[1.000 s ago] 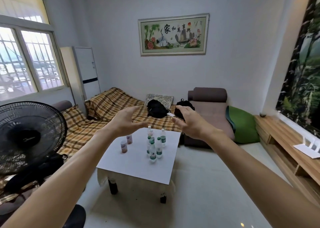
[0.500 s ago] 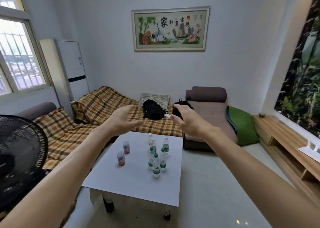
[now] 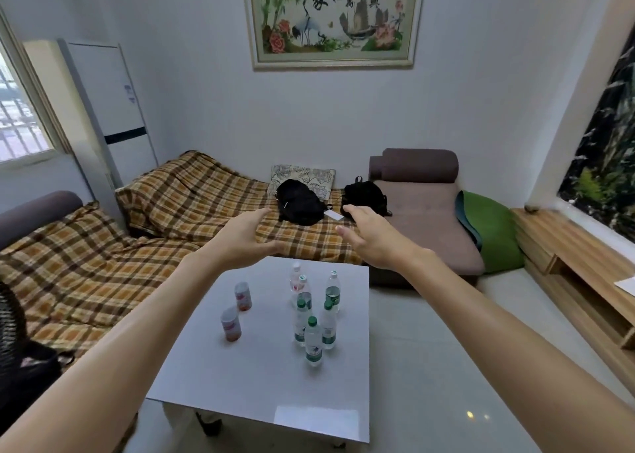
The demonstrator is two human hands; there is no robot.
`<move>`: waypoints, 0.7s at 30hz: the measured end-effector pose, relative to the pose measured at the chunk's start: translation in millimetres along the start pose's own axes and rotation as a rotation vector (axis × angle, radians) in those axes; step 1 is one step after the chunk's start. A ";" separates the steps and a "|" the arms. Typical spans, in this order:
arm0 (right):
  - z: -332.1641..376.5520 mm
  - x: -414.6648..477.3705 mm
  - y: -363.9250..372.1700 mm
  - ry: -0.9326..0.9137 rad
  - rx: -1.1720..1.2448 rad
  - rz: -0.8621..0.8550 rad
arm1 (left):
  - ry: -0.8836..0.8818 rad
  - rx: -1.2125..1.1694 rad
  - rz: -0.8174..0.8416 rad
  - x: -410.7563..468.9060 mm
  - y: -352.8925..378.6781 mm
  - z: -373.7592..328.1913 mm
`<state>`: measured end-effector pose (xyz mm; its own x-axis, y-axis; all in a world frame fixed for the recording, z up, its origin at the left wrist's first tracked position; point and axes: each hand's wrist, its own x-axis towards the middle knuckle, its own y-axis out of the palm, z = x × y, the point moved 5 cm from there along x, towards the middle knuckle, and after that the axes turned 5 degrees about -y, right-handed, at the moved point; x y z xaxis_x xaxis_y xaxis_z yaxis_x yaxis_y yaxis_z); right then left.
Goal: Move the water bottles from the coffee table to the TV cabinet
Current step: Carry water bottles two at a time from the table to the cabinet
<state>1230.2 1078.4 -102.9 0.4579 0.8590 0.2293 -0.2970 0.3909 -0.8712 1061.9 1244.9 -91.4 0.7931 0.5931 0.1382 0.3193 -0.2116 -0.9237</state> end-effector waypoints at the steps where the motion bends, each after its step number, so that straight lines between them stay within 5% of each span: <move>1: -8.3 13.5 1.7 0.002 0.008 -0.005 | 0.000 0.004 0.001 14.1 5.1 1.5; 21: -153.3 180.3 86.0 0.141 0.060 0.172 | -0.083 -0.086 0.232 206.0 137.9 43.2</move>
<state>1415.7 1216.1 -203.0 0.5073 0.8617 0.0126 -0.4283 0.2647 -0.8640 1246.9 1371.5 -205.7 0.8061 0.5820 -0.1072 0.1795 -0.4131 -0.8928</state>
